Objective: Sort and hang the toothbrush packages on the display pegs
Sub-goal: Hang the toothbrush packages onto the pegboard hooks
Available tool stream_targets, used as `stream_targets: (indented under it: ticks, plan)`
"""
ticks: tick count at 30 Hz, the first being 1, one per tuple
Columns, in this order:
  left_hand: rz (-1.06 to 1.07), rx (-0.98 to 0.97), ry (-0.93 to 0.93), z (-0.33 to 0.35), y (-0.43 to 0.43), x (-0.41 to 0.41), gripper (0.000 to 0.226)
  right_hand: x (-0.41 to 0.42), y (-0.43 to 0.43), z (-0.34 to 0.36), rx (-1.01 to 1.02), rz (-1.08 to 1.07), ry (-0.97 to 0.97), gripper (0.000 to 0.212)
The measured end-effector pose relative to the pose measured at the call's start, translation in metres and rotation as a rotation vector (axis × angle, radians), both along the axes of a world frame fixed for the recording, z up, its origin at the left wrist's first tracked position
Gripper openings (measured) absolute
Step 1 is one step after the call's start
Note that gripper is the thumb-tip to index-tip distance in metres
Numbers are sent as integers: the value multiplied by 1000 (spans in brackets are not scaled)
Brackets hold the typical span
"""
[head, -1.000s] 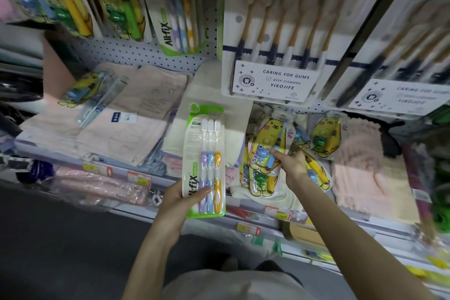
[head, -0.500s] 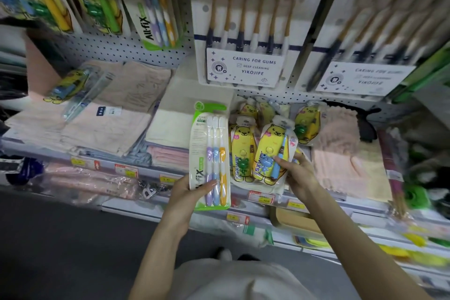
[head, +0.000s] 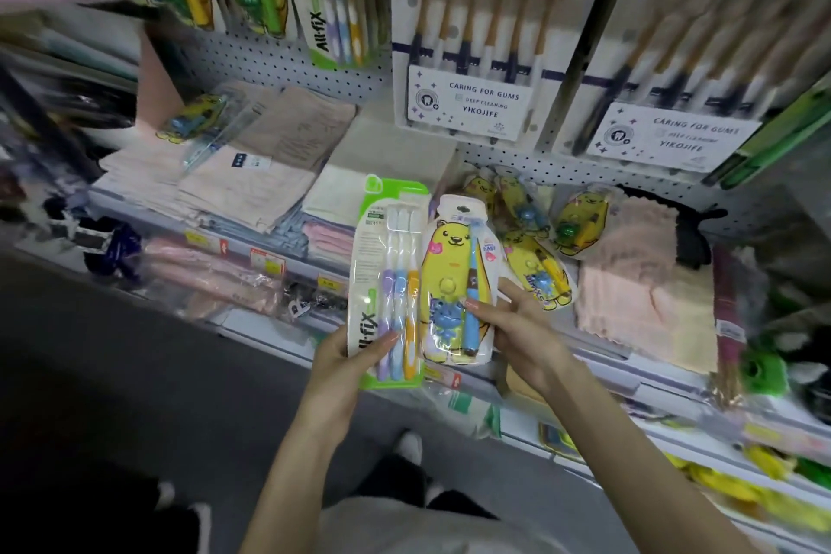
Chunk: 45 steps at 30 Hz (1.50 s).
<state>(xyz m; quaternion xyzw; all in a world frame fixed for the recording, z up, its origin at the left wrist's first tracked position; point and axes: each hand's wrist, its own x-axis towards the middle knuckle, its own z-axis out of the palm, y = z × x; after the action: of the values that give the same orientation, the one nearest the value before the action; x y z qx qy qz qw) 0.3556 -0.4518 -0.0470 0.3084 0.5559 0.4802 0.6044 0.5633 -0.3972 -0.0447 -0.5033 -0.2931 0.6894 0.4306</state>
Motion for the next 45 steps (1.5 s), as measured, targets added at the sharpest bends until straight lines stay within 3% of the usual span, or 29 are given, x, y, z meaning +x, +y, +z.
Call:
stream_targets:
  ticks: [8, 17, 20, 24, 29, 37, 43, 45]
  plan:
    - [146, -1, 5, 7, -28, -41, 17, -55, -4, 7, 88, 109, -16, 42]
    - [263, 78, -39, 22, 18, -109, 21, -128, 29, 48, 230, 223, 4, 51]
    - [214, 103, -42, 34, 49, -142, 34, -156, 50, 61, 271, 202, -6, 60]
    - [131, 145, -21, 56, 87, -189, 29, -197, 71, 69, 307, 93, 35, 47]
    - [13, 244, 2, 75, 122, -222, 16, -220, 74, 71, 370, -106, 135, 50]
    - [-235, 373, -30, 106, 169, -198, 9, -205, 75, 59, 391, -311, 150, 46]
    - [-271, 374, -120, 118, 191, -176, 21, -198, 89, 64, 396, -329, 134, 61]
    - [-271, 365, -136, 119, 198, -171, 21, -194, 95, 67, 397, -342, 143, 53]
